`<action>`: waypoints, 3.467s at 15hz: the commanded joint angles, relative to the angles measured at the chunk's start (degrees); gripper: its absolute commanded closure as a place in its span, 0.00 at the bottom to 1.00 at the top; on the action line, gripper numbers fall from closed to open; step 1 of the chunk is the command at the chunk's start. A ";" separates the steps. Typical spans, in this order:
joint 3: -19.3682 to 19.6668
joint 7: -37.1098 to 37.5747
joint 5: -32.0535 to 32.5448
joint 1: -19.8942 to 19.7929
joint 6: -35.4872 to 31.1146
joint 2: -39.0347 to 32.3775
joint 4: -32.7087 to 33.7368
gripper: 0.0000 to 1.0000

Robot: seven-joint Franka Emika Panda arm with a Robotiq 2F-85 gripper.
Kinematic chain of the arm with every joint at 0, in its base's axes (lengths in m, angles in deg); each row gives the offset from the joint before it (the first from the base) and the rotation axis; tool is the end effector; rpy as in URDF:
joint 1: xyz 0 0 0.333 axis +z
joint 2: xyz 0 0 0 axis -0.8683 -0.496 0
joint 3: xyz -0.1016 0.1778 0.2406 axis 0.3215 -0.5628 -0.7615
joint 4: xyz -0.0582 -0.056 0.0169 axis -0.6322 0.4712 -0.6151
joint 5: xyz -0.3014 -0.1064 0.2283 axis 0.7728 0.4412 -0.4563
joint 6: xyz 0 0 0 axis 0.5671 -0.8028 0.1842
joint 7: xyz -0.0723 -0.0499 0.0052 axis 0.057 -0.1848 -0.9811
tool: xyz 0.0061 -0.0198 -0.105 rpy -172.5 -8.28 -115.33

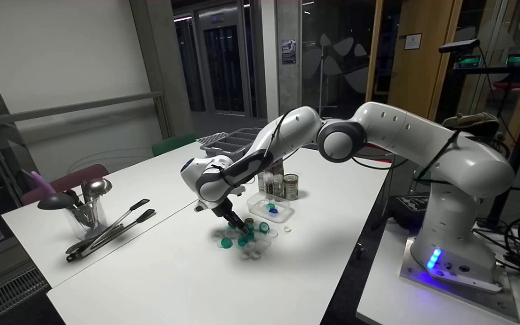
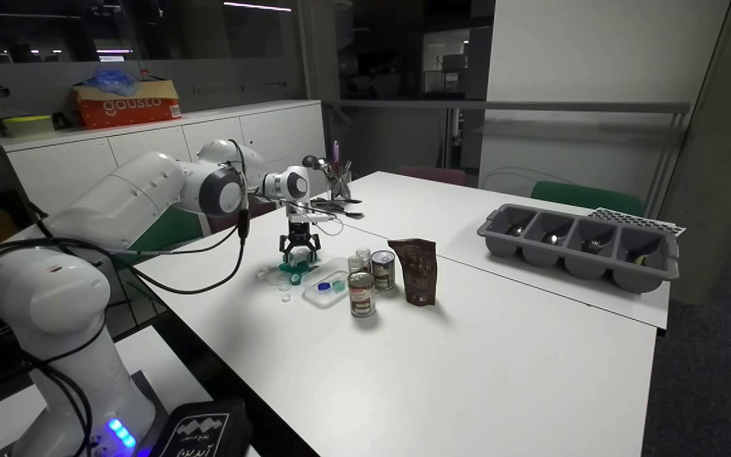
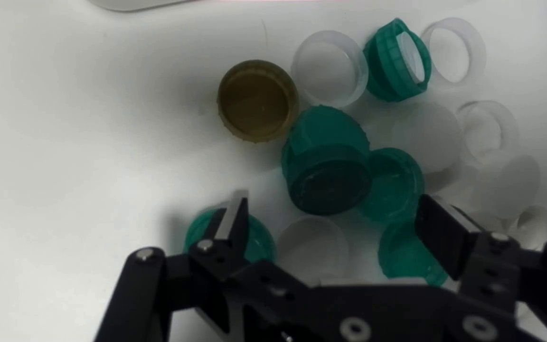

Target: Put one of the blue brackets in the container

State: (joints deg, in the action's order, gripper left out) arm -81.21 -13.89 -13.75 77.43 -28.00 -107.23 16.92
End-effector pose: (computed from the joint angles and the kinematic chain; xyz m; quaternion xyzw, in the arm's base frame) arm 0.6856 0.2618 0.1347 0.7861 0.5749 -0.2246 0.0313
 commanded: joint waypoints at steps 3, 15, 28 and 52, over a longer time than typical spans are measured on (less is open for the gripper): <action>-0.02 0.54 -0.20 -0.36 -0.04 1.03 -1.67 0.51; 0.18 1.16 0.03 -0.08 0.43 1.82 -2.07 1.00; 0.96 10.23 1.04 1.85 -0.56 7.36 -6.66 1.00; 2.83 30.10 4.52 0.59 -46.63 35.48 -58.06 1.00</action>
State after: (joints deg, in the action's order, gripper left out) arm -78.60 13.72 -11.40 78.74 -70.85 -79.87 -30.07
